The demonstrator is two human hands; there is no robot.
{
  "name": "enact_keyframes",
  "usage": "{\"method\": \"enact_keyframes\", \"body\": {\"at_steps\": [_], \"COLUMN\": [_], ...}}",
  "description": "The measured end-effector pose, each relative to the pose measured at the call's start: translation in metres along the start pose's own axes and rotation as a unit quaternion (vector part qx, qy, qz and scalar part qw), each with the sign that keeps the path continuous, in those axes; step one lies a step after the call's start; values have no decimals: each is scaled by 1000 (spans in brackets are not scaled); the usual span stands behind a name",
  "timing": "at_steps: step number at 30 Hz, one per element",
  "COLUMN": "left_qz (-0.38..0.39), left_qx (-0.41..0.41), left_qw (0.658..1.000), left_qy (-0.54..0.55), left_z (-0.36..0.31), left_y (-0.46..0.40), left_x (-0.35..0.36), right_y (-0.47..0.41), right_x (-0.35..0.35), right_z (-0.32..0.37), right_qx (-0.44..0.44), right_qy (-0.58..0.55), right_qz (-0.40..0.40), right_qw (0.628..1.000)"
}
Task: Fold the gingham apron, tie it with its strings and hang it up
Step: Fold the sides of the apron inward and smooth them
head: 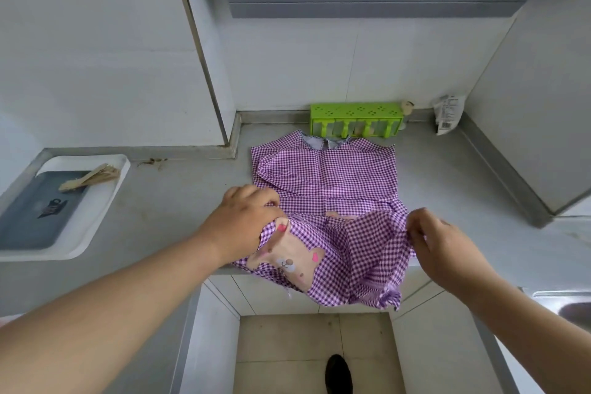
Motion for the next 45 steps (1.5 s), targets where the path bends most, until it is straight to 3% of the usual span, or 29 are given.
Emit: {"method": "enact_keyframes", "body": {"at_steps": [5,10,15,18,19,20,22,23,24,26,30,32,36,40,45], "left_qz": [170,254,333,358,318,258,166,158,159,161,106,93,113,108,103], "left_qx": [-70,-111,-31,-106,-194,-315,-510,-537,-545,-555,-584,-593,-594,-574,-557], "left_qw": [976,950,937,908,892,853,706,654,629,634,634,631,629,625,664], "left_qy": [114,147,99,189,254,326,463,509,532,513,495,492,489,517,488], "left_z": [-6,0,-3,-2,1,3,10,13,16,21,32,34,34,32,47], "left_y": [-4,-2,3,7,6,4,3,2,2,4,6,7,9,7,6], "left_x": [-2,10,16,24,25,23,25,28,32,41,51,52,54,51,56], "right_y": [2,-2,0,-4,-9,-15,-29,-37,-44,-50,-47,-47,-49,-53,-57], "right_x": [10,14,21,17,13,9,1,2,4,7,6,8,14,14,23], "right_z": [6,5,-3,-6,-7,-7,-10,-18,-26,-38,-43,-39,-36,-35,-36], "right_qx": [-1,-34,-54,-9,54,147,345,422,478,520,507,492,413,375,339], "right_qy": [23,-5,22,-11,-106,-261,-543,-590,-580,-496,-379,-345,-193,-133,-95], "right_qz": [123,214,333,408,407,371,200,106,34,-24,-46,-41,13,25,62], "right_qw": [992,976,941,913,906,879,739,680,659,695,773,798,890,917,934]}}
Point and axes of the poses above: each hand's wrist, its own y-axis away from the middle knuckle, its own x-axis out of the palm, z = x × y, the point moved 2 cm from there along -y, towards the middle knuckle, and after that the axes turned 15 degrees about -z, right-handed, at the moved point
